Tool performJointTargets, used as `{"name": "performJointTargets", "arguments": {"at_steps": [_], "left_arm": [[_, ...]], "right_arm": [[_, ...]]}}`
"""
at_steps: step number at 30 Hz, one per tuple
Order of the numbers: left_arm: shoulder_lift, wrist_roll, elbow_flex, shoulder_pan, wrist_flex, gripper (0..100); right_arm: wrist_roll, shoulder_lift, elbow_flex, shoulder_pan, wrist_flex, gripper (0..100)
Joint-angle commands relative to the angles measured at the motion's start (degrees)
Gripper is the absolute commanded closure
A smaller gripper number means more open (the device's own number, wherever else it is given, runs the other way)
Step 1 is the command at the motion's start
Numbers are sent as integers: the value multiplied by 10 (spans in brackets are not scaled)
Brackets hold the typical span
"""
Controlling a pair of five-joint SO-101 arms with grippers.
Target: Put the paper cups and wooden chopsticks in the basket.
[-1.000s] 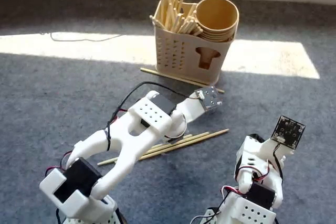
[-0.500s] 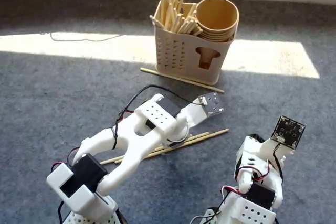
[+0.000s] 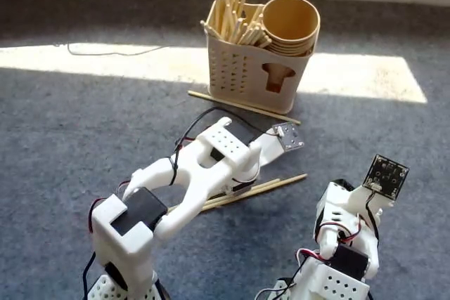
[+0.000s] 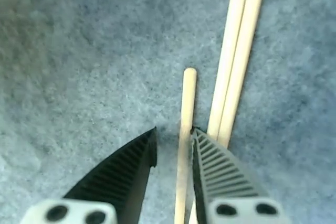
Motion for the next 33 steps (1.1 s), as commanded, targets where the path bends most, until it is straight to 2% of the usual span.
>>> {"name": "performJointTargets", "arguments": {"at_steps": [1,5,12,19,24,33], "left_arm": [[6,1,-29,-8,0,905],[6,-2,-28,-5,0,995],[0,-3,-36,-15,19,995],[-116,-3,-15,-61,37,995],[-206,-2,40,-59,37,995],[-321,1,51,-63,40,995]], "right_arm": [[3,-7,63,7,2,990],[3,-7,63,7,2,990],[3,-7,63,7,2,990],[3,-7,63,7,2,990],[3,-7,63,7,2,990],[3,-7,63,7,2,990]]}}
